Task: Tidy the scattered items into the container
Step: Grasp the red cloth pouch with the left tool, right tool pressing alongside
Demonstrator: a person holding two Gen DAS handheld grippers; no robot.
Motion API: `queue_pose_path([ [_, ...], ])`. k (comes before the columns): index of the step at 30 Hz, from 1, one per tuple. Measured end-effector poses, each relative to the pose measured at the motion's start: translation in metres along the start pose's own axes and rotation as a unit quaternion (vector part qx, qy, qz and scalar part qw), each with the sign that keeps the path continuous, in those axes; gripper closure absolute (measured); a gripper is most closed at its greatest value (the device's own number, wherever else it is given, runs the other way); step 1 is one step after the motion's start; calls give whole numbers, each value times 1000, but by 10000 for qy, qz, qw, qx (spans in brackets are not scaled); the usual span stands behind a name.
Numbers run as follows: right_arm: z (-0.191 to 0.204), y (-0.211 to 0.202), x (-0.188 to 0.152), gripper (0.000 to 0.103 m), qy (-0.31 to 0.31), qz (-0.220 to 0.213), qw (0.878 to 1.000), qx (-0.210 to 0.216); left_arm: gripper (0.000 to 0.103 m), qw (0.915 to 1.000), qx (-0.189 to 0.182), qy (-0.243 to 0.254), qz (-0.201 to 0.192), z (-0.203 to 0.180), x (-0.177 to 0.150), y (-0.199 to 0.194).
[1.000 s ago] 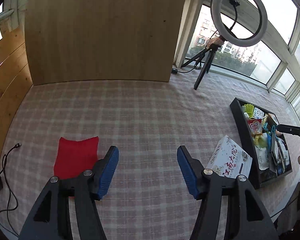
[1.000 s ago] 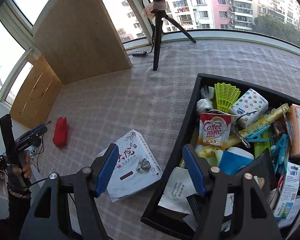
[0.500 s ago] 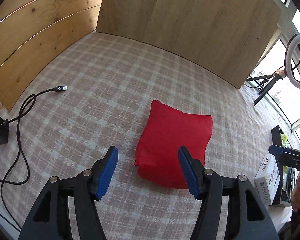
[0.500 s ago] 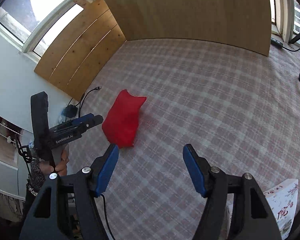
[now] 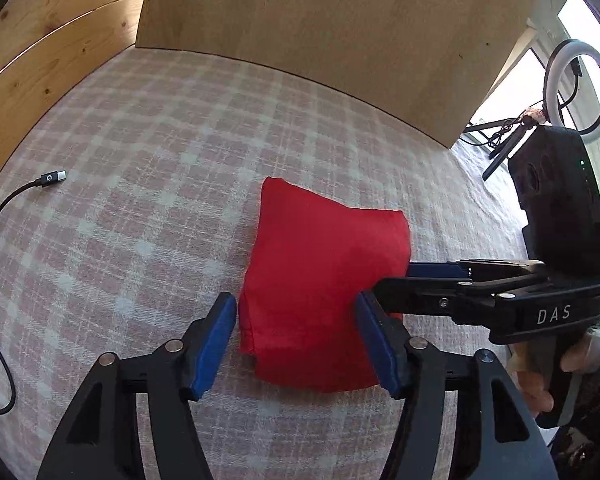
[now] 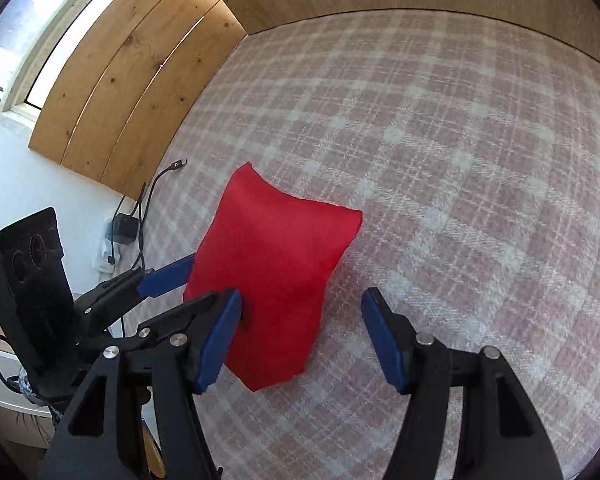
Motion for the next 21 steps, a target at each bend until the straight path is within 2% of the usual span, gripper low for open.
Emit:
queue_pose_path([
  [1, 3, 1, -1, 63, 9, 22, 9999, 131, 49, 10000, 61, 46, -15, -2, 0, 0],
  [2, 5, 0, -2, 64, 18, 9, 9999, 157, 50, 9999, 132, 103, -19, -3, -1, 0],
  [5, 9, -4, -5, 64, -105, -63, 9999, -62, 59, 9999, 115, 29, -44, -6, -1, -5],
  [8, 11, -16, -9, 64, -44, -110, 9999, 6, 70, 9999, 63, -32, -120, -13, 0, -15],
  [14, 7, -79, -17, 64, -7, -574, 9983, 100, 70, 9988, -133, 296, -370, -58, 4, -41],
  [17, 0, -121, -27, 64, 11, -851, 9963, 84, 70, 9963, -275, 625, -525, -94, 12, -56],
  [21, -24, -186, -45, 64, 170, -1330, 9909, -142, 70, 9901, -621, 1097, -621, -155, 22, -64],
])
Point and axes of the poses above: each gripper's, at about its wrist camera, not at the fingertips, and y roughly the way its jaws point, z to its left, x to its top, the point moved 10 cm from there along y, roughly the way its jaws point
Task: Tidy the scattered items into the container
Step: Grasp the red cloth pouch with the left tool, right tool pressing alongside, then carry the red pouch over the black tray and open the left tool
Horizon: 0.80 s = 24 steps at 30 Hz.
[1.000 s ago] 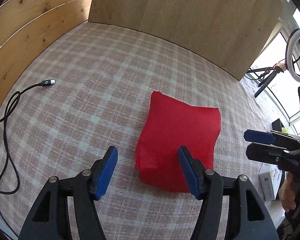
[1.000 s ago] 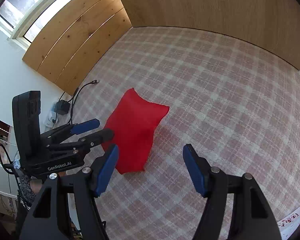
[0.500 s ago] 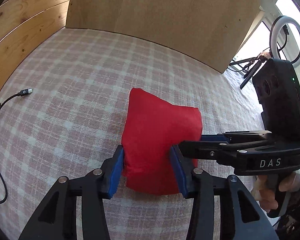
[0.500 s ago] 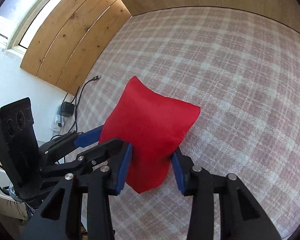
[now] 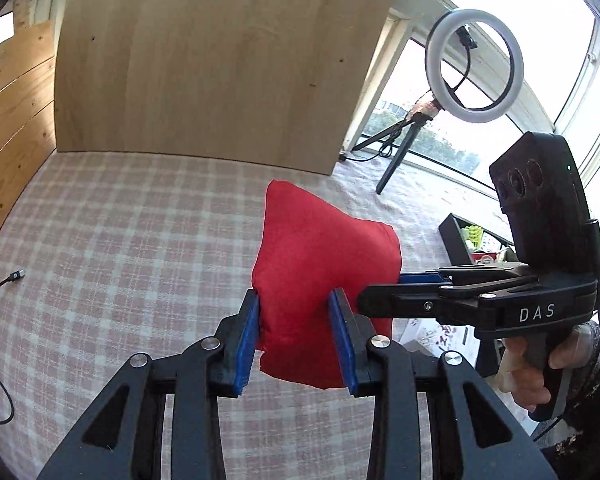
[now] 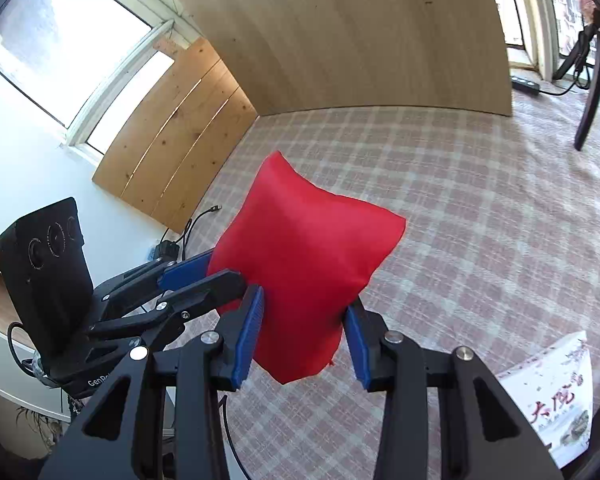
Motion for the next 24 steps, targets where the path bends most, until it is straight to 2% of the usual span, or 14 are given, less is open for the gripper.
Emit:
queue_pose_path([
  [5, -56, -88, -18, 64, 500, -619, 9964, -301, 70, 9957, -583, 722, 12, -93, 18, 15],
  [10, -126, -178, -57, 64, 1302, -1237, 9814, -680, 71, 9796, -1272, 1531, 292, -205, 14, 41],
  [13, -165, -231, -84, 64, 1722, -1547, 9674, -1029, 71, 9641, -1657, 2019, 470, -277, 3, 58],
  [18, -219, -305, -133, 64, 2304, -1885, 9395, -1696, 71, 9386, -2219, 2519, 796, -378, -28, 80],
  [22, -252, -349, -165, 64, 2711, -2134, 9163, -2033, 71, 9194, -2445, 2908, 1016, -440, -51, 92],
  [24, -269, -366, -177, 59, 2858, -2223, 9010, -2390, 71, 9148, -2456, 3048, 997, -462, -54, 97],
])
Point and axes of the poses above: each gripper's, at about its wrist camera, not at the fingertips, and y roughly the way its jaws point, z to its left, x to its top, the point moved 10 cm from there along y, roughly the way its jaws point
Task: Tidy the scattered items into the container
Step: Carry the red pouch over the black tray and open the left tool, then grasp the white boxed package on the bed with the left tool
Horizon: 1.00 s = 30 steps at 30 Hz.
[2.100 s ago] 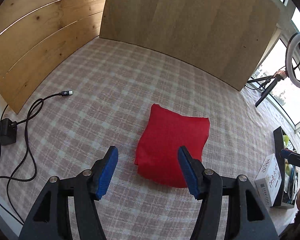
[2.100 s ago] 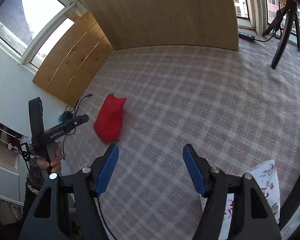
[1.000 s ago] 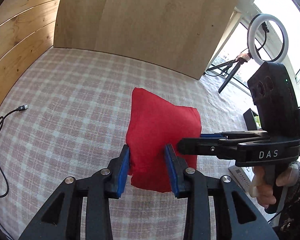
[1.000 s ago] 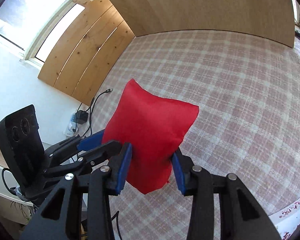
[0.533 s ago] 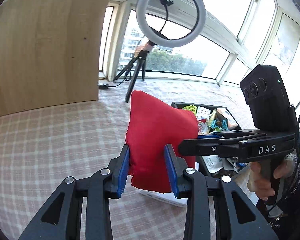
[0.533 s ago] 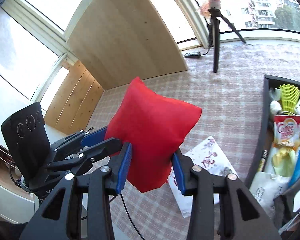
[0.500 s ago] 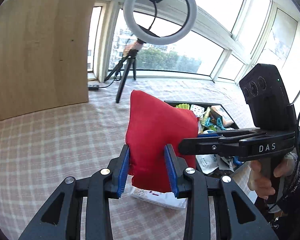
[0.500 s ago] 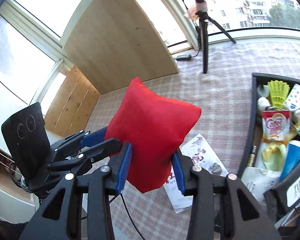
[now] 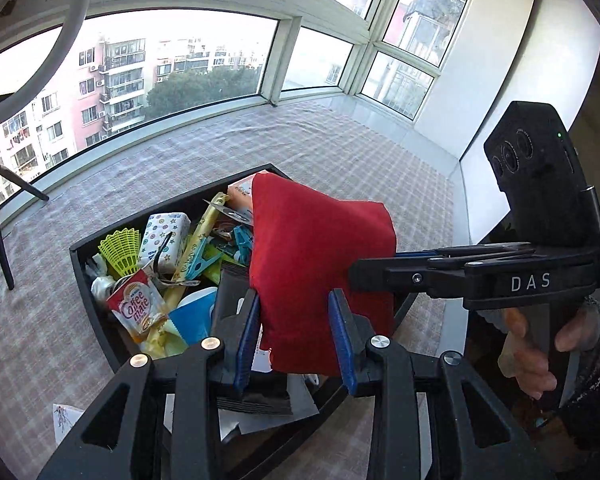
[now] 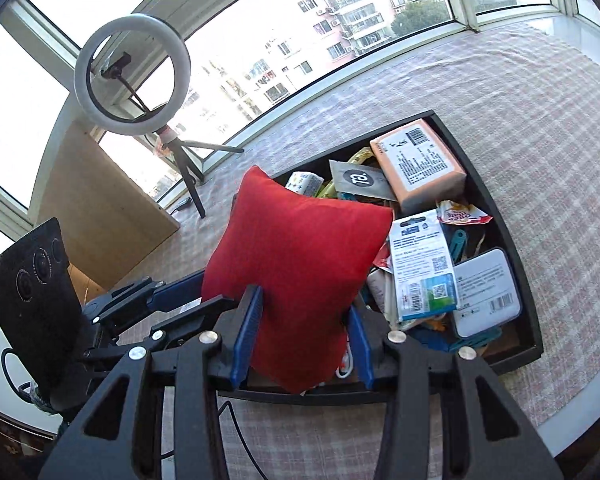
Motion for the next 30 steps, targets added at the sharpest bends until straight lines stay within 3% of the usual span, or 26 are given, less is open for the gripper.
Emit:
queue_pose_path([
  [2, -29, -7, 7, 51, -1, -183, 9958, -895, 71, 9997, 202, 132, 36, -6, 8, 10],
  [3, -40, -10, 10, 51, -9, -237, 9926, -1188, 73, 9996, 238, 168, 51, -8, 11, 10],
  [4, -44, -12, 12, 51, -8, -273, 9925, -1188, 73, 9996, 214, 160, 25, -9, 14, 7],
  [9, -39, -12, 18, 50, -29, -295, 9957, -875, 73, 9990, 399, 9, -221, 14, 17, -21],
  [17, 23, 20, 3, 50, -456, 56, 9988, -153, 69, 9929, 964, -605, -358, 99, -12, -76],
  [18, 35, 27, -4, 50, -541, 162, 9984, -16, 67, 9916, 1053, -670, -352, 111, -20, -83],
  [22, 90, 55, -42, 50, -1039, 663, 9911, 508, 42, 9845, 1379, -1082, -94, 162, -67, -105],
  [28, 157, 102, -120, 50, -1469, 1696, 9679, 1136, 42, 9734, 1559, -1588, 539, 207, -145, -110],
  [30, 171, 114, -143, 50, -1584, 1948, 9609, 1166, 42, 9727, 1496, -1642, 673, 211, -162, -107],
])
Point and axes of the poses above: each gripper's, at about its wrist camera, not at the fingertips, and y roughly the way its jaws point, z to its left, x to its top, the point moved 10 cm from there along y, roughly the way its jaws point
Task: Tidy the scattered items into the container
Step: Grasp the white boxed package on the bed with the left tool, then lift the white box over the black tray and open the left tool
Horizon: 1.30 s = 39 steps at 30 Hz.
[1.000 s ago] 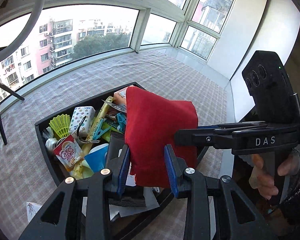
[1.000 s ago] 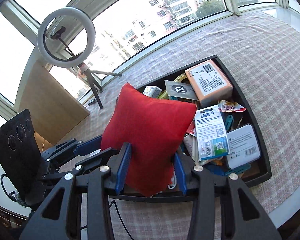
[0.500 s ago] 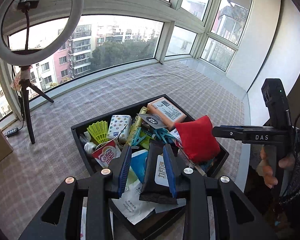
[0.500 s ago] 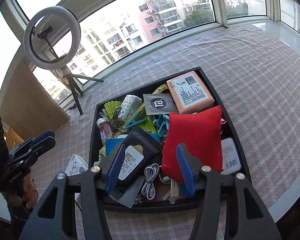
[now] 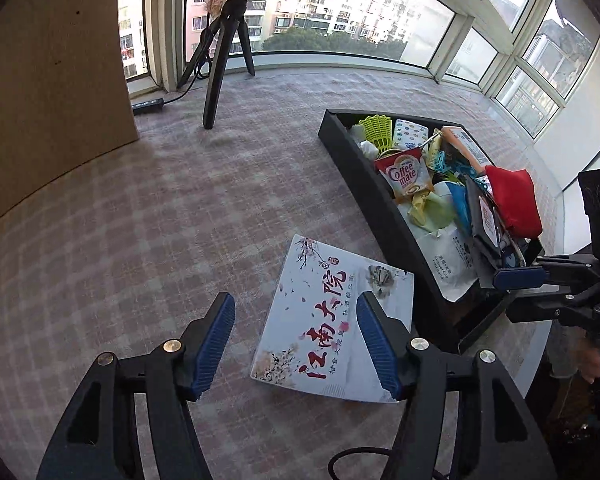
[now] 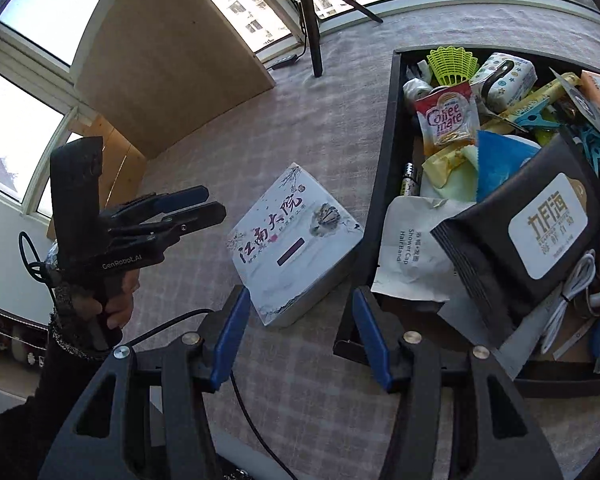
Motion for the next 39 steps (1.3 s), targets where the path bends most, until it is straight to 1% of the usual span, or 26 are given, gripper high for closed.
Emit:
queue_pose_path([
  [3, 17, 24, -12, 50, -111, 268, 9996, 37, 42, 9999, -69, 32, 135, 4, -12, 8],
  [6, 26, 39, -18, 50, -160, 452, 9988, 38, 42, 9995, -163, 79, 262, 4, -19, 15],
  [11, 21, 62, -24, 50, 79, 736, 9973, 12, 42, 9982, -325, 178, 472, 2, -26, 25],
  [16, 15, 79, -22, 50, 201, 803, 9964, -169, 42, 9960, -382, 350, 732, 1, -30, 44],
  [19, 16, 83, -15, 47, 145, 688, 9971, -273, 42, 9939, -681, 267, 830, -2, -31, 53],
  [21, 16, 87, -11, 46, 171, 685, 9970, -332, 42, 9924, -848, 198, 869, -5, -31, 57],
  [22, 16, 87, -9, 44, 144, 644, 9971, -375, 42, 9922, -879, 173, 863, -7, -30, 57],
  [25, 17, 89, -6, 44, 50, 621, 9970, -467, 40, 9933, -780, 246, 816, -9, -31, 57],
  [28, 19, 90, -5, 44, 29, 585, 9972, -466, 40, 9936, -757, 172, 820, -8, -34, 53],
  [31, 23, 88, -3, 44, -2, 535, 9976, -439, 40, 9946, -668, 206, 772, -8, -36, 45],
  [36, 37, 78, 6, 44, -114, 413, 9986, -308, 40, 9972, -527, 195, 502, -6, -22, 25],
  [39, 41, 62, 17, 44, -179, 224, 9992, -279, 40, 9982, -465, 238, 301, -8, -8, 12],
])
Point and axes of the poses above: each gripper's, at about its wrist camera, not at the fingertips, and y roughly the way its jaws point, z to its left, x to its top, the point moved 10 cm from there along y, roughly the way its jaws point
